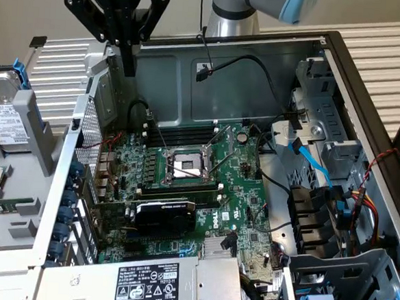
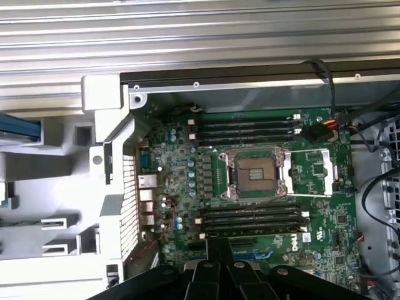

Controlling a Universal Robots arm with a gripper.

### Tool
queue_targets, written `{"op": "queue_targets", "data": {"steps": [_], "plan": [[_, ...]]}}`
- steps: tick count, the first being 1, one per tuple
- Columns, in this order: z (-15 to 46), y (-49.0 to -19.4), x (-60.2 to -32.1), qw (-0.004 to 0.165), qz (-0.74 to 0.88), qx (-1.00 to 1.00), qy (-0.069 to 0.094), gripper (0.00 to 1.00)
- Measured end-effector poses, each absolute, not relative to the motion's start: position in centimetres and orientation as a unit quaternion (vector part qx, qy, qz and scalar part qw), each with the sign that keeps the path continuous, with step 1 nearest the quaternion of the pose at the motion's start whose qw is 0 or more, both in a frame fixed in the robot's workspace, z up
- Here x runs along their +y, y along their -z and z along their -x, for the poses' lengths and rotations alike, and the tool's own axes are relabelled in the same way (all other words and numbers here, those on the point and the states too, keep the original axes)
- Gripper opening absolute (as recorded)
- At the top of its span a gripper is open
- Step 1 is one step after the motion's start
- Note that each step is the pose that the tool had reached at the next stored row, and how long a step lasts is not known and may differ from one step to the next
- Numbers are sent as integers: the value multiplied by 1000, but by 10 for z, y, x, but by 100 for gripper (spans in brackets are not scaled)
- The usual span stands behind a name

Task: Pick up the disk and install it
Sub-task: 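Reach for the disk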

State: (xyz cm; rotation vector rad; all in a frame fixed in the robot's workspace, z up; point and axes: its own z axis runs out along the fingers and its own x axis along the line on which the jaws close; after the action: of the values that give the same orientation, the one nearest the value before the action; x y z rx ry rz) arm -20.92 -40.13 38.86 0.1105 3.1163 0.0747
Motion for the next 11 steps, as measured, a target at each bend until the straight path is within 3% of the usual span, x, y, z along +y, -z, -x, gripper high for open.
{"op": "queue_targets", "data": {"steps": [11], "plan": [[259,-386,-401,11,-35,999,-24,11]]}}
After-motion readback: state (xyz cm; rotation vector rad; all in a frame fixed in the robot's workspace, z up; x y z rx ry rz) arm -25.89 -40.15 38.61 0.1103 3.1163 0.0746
